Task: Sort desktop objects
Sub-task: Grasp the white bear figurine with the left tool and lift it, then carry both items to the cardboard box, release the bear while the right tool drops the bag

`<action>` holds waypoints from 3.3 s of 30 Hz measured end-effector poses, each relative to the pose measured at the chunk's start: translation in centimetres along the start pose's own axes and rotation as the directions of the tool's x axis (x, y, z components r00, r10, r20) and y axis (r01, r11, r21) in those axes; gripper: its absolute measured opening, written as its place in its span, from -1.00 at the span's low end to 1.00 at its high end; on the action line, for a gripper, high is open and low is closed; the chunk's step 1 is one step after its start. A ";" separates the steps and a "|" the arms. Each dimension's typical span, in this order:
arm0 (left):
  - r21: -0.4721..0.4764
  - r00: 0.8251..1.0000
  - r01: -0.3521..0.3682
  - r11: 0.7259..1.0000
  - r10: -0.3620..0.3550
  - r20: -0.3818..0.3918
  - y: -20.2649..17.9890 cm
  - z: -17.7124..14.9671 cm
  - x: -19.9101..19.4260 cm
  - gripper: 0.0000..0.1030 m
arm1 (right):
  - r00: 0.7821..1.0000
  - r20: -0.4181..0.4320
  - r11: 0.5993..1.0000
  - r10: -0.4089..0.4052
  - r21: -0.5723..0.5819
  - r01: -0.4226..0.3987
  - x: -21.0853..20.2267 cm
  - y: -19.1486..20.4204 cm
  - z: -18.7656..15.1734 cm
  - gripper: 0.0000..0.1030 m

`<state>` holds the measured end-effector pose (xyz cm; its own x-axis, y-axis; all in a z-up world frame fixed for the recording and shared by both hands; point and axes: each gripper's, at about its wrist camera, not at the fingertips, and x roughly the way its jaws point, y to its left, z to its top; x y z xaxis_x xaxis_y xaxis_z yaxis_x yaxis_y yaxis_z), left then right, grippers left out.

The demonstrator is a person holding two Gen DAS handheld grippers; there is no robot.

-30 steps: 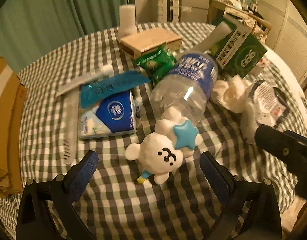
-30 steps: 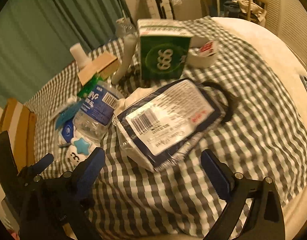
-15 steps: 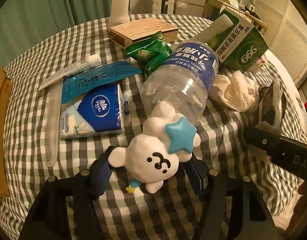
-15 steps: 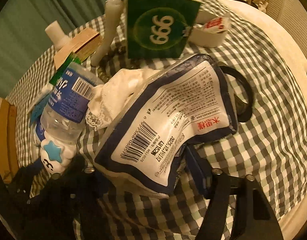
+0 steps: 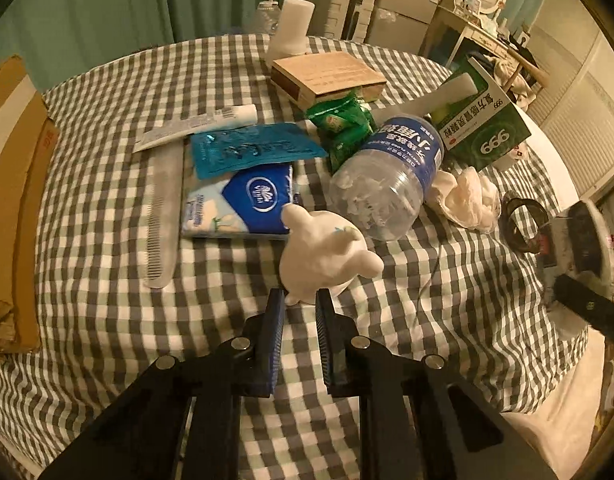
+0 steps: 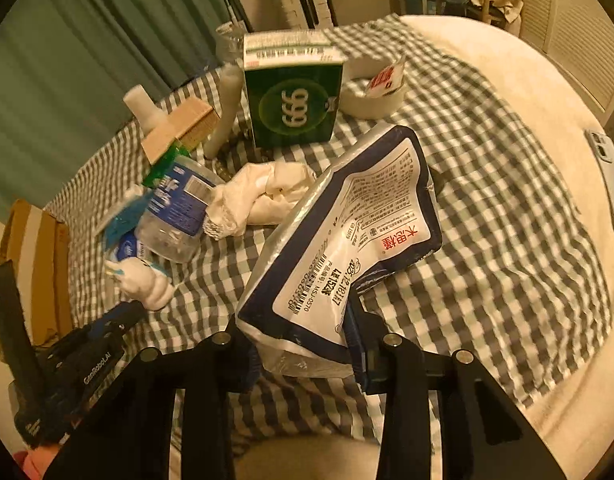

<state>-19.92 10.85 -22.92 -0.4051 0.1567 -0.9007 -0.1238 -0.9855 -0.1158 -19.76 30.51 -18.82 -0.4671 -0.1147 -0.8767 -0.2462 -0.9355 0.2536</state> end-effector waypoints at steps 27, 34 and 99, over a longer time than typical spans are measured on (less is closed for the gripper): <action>0.067 0.999 -0.005 0.998 0.002 0.045 -0.7 1.6 0.6 -0.28 | 1.000 0.010 0.999 0.013 0.030 -0.013 -1.2 -2.3 0.2 -0.33; 0.067 0.994 0.024 0.997 -0.031 0.102 0.6 2.2 -4.3 -0.59 | 0.996 0.081 1.000 0.025 -0.020 -0.024 -5.2 0.2 0.4 -0.32; -0.198 0.945 -0.198 0.960 0.241 0.221 28.5 1.0 -24.7 0.00 | 0.878 -0.097 0.717 0.468 -0.540 -0.442 -13.5 38.0 -4.6 -0.33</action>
<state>-14.32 -21.01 -3.53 -0.6127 -0.0749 -0.7868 0.1406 -0.9900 -0.0153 -18.88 -5.04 0.74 -0.4428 -0.5712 -0.6911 0.4883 -0.8001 0.3484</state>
